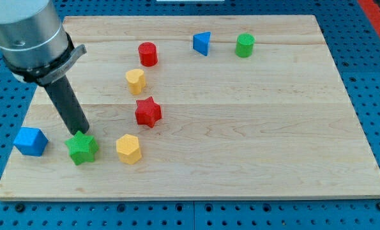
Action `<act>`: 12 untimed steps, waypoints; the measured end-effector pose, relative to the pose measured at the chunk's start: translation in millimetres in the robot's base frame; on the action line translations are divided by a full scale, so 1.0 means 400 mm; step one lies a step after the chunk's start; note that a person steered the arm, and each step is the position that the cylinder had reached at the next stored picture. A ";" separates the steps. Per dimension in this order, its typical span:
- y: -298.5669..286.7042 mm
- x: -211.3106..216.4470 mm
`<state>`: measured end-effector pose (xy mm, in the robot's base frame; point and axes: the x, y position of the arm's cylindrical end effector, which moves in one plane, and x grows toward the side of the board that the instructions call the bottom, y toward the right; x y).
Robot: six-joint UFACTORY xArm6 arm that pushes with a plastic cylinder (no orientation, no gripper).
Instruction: Move the yellow hexagon towards center
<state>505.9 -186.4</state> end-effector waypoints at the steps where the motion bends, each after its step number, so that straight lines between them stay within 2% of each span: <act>1: 0.007 0.035; 2: 0.014 0.074; 7: 0.411 0.102; 9: 0.453 0.197; 10: 0.503 0.197; 12: 0.503 0.193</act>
<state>582.9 14.8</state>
